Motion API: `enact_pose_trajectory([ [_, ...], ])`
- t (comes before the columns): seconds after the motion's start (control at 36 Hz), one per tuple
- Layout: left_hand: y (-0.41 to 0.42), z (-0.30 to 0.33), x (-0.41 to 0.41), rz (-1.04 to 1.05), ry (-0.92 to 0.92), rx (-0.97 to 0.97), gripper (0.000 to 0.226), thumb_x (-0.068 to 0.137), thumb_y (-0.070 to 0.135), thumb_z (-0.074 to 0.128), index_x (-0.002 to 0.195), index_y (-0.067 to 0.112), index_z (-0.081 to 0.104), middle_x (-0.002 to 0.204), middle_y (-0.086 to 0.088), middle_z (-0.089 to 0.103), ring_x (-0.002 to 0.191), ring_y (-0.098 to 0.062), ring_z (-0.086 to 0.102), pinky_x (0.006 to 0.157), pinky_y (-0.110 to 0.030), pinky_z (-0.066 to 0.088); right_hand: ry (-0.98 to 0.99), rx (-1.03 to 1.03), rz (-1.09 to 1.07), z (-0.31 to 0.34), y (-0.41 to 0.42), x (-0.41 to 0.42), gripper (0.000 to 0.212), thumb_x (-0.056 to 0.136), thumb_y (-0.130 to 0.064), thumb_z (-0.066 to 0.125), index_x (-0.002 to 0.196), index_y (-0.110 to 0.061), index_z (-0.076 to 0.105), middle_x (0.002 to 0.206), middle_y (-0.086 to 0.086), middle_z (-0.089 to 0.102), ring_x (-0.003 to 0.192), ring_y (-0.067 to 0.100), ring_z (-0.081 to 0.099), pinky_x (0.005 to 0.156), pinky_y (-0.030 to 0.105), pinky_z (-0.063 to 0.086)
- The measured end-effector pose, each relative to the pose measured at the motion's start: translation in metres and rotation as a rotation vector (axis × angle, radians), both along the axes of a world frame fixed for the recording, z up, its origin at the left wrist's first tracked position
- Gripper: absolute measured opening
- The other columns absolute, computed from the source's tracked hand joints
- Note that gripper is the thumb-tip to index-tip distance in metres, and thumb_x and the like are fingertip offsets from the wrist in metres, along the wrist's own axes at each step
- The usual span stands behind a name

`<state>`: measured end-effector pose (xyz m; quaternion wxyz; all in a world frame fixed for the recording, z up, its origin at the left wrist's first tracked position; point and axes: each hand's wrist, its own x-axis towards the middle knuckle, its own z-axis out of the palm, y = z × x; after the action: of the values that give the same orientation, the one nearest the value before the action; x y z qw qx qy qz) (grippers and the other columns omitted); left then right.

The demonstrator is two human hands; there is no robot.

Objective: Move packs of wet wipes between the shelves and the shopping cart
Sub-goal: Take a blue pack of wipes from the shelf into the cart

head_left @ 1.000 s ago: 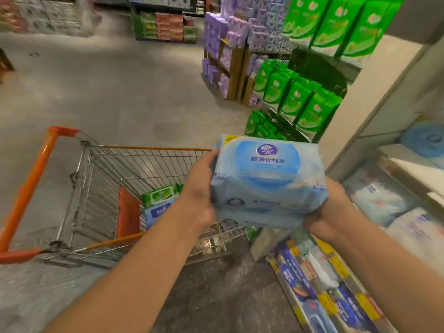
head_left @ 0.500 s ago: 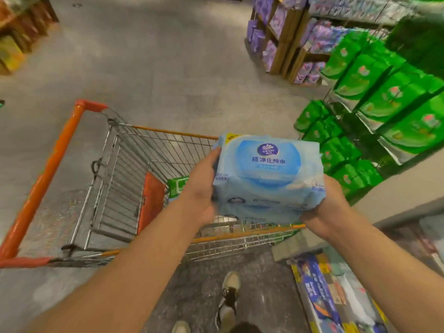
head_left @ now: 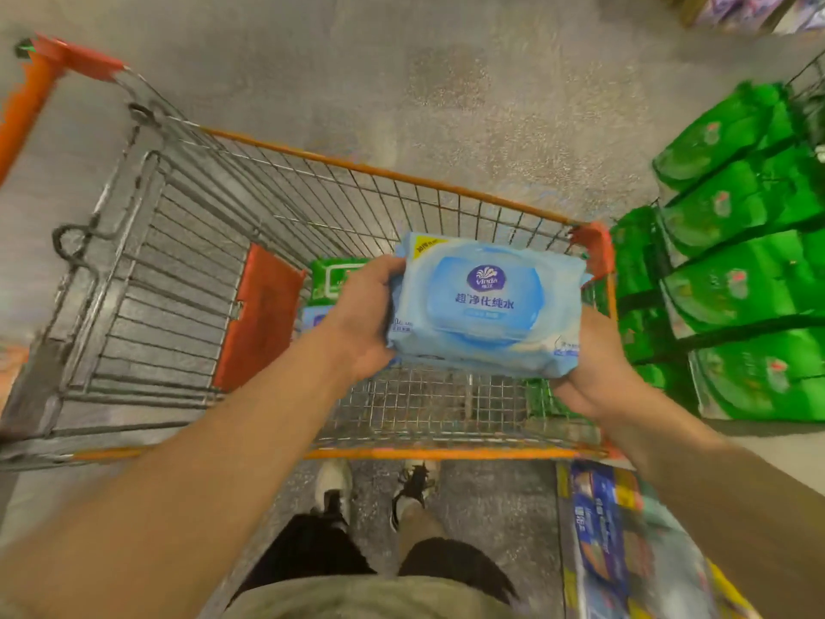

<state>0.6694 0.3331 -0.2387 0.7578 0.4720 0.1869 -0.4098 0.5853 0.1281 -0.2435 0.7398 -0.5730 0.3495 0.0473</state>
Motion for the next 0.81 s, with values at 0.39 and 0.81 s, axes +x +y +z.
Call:
enact_pose_trajectory([
  [0.39, -0.025, -0.133, 0.025, 0.112, 0.211, 0.197, 0.032, 0.101, 0.034, 0.039, 0.092, 0.019, 0.066, 0.092, -0.006, 0.074, 0.075, -0.026, 0.073, 0.06, -0.033, 0.06, 0.169, 0.174, -0.041, -0.128, -0.015, 0.039, 0.032, 0.104, -0.007, 0.044, 0.083, -0.014, 0.067, 0.065, -0.004, 0.073, 0.061, 0.015, 0.071, 0.05, 0.025, 0.057],
  [0.81, -0.025, -0.212, 0.035, 0.098, 0.347, 0.331, 0.045, 0.105, 0.037, 0.035, 0.08, 0.022, 0.069, 0.078, -0.004, 0.075, 0.064, -0.025, 0.073, 0.055, -0.036, 0.06, 0.309, 0.128, 0.115, -0.207, -0.016, 0.057, 0.027, 0.104, -0.023, 0.054, 0.128, -0.017, 0.062, 0.111, 0.007, 0.076, 0.103, 0.028, 0.072, 0.08, 0.04, 0.061],
])
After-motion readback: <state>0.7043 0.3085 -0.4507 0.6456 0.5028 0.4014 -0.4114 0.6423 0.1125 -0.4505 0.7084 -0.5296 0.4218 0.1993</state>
